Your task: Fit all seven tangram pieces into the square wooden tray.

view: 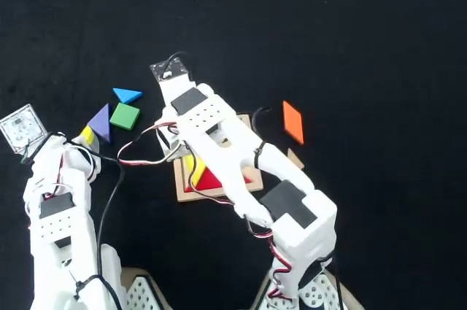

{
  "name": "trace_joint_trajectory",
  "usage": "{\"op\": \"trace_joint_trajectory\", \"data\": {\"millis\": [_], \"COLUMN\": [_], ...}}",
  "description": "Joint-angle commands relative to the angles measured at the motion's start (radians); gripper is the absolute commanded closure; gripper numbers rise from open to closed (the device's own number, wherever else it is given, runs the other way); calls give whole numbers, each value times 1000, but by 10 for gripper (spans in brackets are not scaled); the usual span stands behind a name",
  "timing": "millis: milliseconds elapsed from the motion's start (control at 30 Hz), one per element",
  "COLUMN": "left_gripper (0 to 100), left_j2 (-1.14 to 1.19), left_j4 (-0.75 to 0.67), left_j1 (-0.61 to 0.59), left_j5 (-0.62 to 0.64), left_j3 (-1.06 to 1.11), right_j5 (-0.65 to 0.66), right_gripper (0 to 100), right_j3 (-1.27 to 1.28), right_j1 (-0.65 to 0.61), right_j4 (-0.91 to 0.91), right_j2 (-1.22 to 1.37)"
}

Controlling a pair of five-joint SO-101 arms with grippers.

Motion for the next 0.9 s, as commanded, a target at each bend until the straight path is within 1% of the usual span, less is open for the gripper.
{"op": "trace_joint_trajectory", "data": {"millis": [0,133,200,267,333,367,400,433,533,600,867], "left_gripper": [780,780,780,780,780,780,780,780,780,780,780], "left_j2": [-8,-8,-8,-8,-8,-8,-8,-8,-8,-8,-8], "left_j4": [-8,-8,-8,-8,-8,-8,-8,-8,-8,-8,-8], "left_j1": [15,15,15,15,15,15,15,15,15,15,15], "left_j5": [-3,-3,-3,-3,-3,-3,-3,-3,-3,-3,-3], "left_j3": [-10,-10,-8,-8,-8,-8,-8,-8,-8,-8,-8], "right_j5": [25,28,46,77,106,120,126,132,133,133,135], "right_gripper": [652,666,718,834,981,988,953,942,982,985,984], "right_j3": [-13,-21,-33,-44,-41,-41,-41,-45,-70,-96,-68], "right_j1": [-12,-5,32,80,120,137,152,166,210,227,192], "right_j4": [-11,-8,-5,2,0,0,2,-5,-41,-51,-49], "right_j2": [-2,-12,-13,-2,5,10,10,12,8,12,41]}}
